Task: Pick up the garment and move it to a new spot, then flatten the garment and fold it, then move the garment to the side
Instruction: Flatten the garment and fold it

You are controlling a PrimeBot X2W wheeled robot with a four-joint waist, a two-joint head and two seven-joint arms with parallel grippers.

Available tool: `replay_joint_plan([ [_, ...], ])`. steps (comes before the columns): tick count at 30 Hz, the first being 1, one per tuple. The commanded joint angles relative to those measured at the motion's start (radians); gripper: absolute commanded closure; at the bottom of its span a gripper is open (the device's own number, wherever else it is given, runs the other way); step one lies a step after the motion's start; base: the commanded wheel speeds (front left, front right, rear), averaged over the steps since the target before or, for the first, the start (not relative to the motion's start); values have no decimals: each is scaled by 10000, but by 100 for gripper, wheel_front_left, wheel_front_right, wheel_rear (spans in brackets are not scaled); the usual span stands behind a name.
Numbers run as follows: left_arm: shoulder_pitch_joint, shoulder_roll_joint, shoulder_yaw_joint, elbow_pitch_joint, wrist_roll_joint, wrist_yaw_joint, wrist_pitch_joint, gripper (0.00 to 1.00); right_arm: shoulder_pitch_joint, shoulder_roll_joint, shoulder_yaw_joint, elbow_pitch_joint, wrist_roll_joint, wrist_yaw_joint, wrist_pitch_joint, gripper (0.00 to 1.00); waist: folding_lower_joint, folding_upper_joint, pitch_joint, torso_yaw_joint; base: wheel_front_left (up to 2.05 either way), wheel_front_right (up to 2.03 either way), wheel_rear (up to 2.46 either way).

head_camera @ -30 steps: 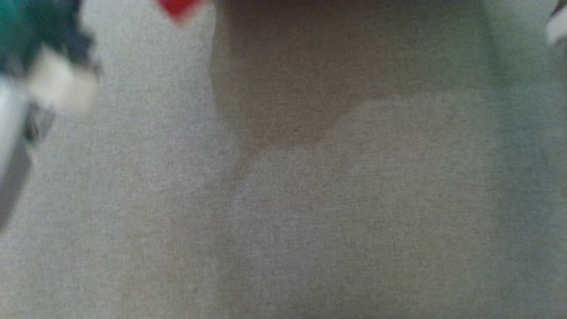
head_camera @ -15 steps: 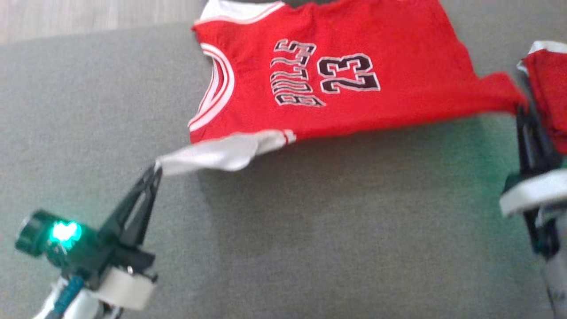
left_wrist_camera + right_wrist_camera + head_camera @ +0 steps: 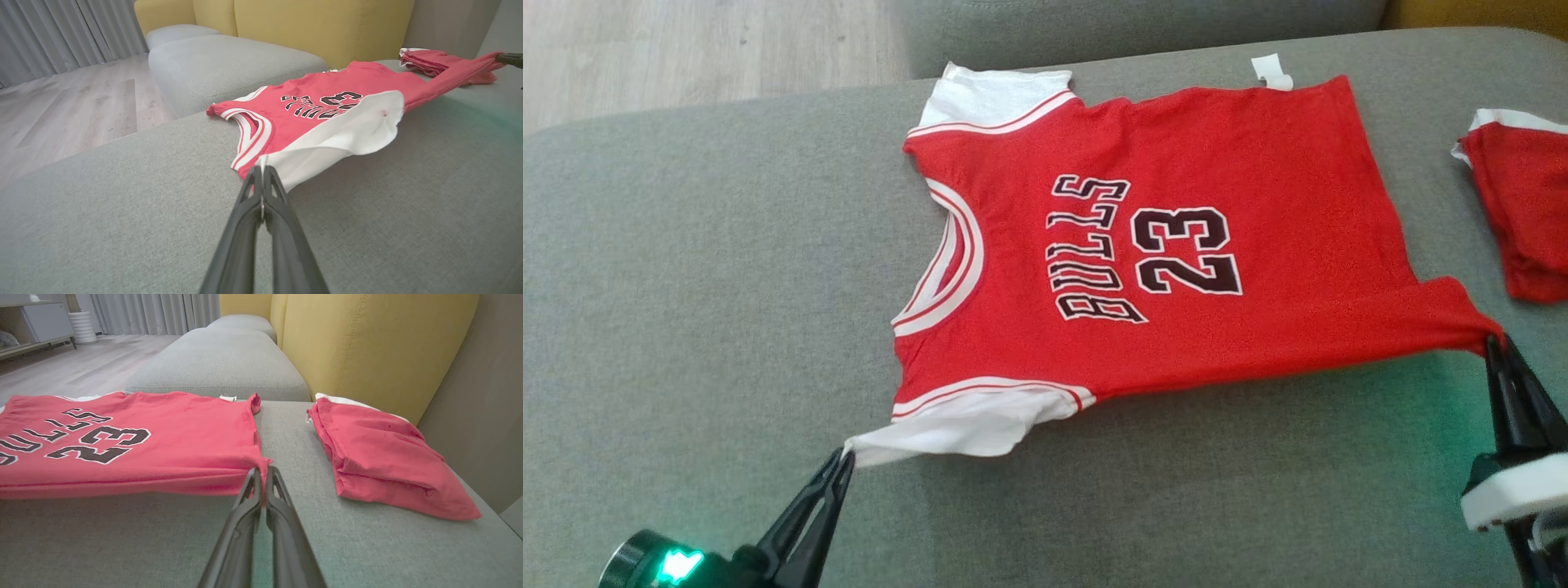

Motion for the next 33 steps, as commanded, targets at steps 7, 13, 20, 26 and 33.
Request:
replay_joint_plan([
  [7, -1174, 365, 307, -131, 311, -393, 38, 100, 9, -56, -218, -590, 9, -7, 317, 100, 1, -1, 307, 94, 0, 0, 0],
  [13, -3053, 124, 323, 315, 826, -1097, 423, 100, -784, 124, -172, -533, -50, -7, 717, 100, 1, -1, 921, 40, 0, 0, 0],
  [20, -5409, -196, 431, 1402, 1279, -2089, 567, 100, -2072, 189, -62, -184, -84, -7, 975, 100, 1, -1, 1778, -87, 0, 0, 0],
  [26, -7109, -673, 431, 2574, 1675, -2640, 425, 100, -3157, 257, 51, 384, -45, -7, 1029, 100, 1, -1, 2374, -152, 0, 0, 0],
  [33, -8241, -1051, 332, 3696, 2099, -2905, 129, 100, -4119, 329, 421, 1276, -77, -7, 908, 100, 1, -1, 2738, -186, 0, 0, 0],
])
